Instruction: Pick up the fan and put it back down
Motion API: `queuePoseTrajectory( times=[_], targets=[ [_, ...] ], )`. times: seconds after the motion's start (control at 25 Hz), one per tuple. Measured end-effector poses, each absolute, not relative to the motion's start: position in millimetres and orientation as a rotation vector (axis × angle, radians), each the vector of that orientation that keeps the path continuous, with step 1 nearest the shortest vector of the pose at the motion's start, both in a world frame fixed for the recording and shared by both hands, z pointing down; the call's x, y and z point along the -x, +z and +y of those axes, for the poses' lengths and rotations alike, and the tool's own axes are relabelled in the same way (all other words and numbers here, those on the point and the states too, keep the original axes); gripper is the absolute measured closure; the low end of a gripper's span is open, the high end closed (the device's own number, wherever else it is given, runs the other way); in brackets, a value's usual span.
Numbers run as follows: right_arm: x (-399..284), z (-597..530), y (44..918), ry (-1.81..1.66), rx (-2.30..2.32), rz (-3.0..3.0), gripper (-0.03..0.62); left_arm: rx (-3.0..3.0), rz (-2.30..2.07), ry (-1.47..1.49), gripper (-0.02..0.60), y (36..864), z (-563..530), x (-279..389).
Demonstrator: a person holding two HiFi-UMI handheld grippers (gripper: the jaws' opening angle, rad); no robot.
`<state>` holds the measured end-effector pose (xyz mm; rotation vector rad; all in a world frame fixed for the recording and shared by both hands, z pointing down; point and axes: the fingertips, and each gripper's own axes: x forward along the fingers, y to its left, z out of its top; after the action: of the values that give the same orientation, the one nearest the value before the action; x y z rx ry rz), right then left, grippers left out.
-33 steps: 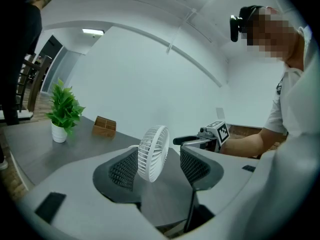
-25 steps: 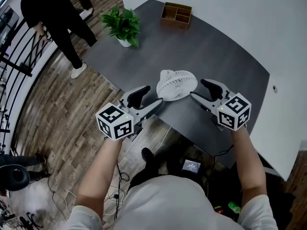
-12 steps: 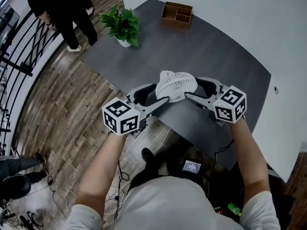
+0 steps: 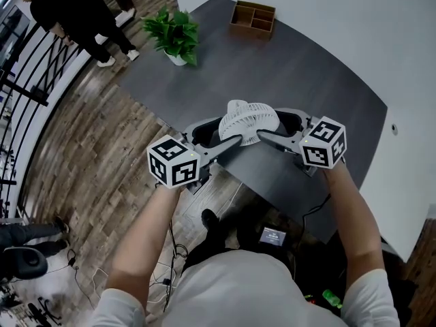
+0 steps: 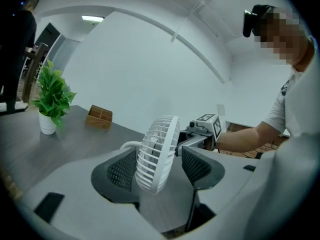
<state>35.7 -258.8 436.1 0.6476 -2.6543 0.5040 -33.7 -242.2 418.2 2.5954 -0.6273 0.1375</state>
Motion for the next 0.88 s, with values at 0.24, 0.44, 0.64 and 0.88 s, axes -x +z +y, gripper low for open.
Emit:
queuePoseTrajectory(
  times=[0.24, 0.44, 0.64, 0.88],
  targets=[
    [-33, -260, 432, 0.557, -0.627, -2.694, 0.329, -2.560, -0.651, 0.096, 0.298, 419, -248, 33],
    [-30, -262, 431, 0.539, -0.604, -2.704, 0.327, -2.555, -0.658, 0.088, 0.298, 420, -252, 34],
    [-26, -261, 434, 0.531, -0.566, -2.716, 0.309, -2.560, -0.651, 0.083, 0.298, 420, -251, 33],
    [-25, -260, 434, 0.571, -0.556, -2.737, 0.309, -2.579, -0.656, 0.082, 0.298, 418, -252, 35]
  ],
)
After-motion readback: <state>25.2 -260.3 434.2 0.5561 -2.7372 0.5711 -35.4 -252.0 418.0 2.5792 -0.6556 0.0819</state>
